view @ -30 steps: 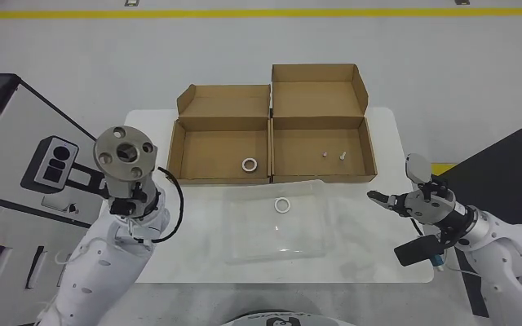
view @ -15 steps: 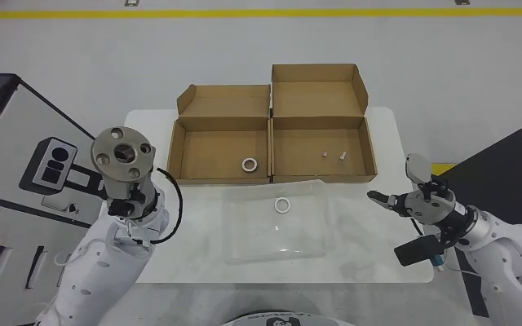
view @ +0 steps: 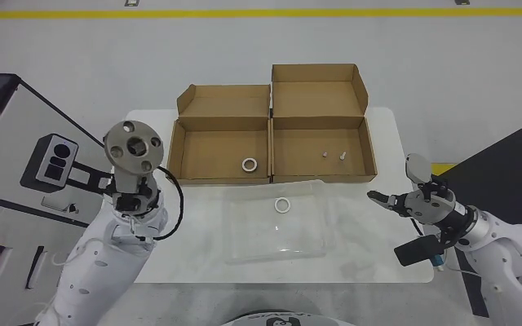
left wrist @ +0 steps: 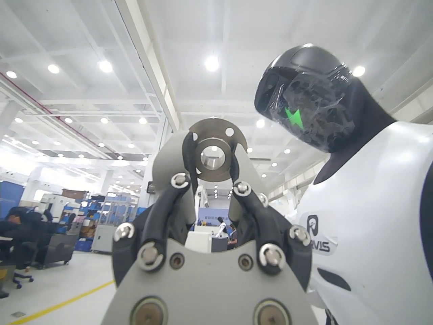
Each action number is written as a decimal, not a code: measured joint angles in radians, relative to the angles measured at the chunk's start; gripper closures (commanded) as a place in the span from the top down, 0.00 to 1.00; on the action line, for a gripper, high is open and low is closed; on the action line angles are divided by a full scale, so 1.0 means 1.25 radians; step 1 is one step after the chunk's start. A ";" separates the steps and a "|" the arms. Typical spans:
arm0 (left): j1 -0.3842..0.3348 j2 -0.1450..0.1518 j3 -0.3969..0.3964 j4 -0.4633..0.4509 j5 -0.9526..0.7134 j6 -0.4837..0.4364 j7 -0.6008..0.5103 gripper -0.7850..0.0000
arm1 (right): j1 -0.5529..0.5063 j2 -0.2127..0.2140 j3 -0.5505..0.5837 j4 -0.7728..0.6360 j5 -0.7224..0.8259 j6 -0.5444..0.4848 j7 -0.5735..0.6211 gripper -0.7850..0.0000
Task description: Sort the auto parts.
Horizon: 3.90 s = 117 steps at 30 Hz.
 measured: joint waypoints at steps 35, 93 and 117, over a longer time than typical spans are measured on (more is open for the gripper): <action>-0.254 -0.018 -0.043 0.199 0.228 0.189 -0.463 0.00 | 0.000 0.000 0.000 0.000 0.000 0.000 0.000 1.00; -0.258 -0.028 0.066 0.541 0.637 0.311 -0.763 0.00 | 0.000 0.000 0.000 0.000 0.000 0.000 0.000 1.00; -0.336 -0.045 0.134 0.661 0.678 0.258 -0.828 0.00 | 0.000 0.000 0.000 0.000 0.000 0.000 0.000 1.00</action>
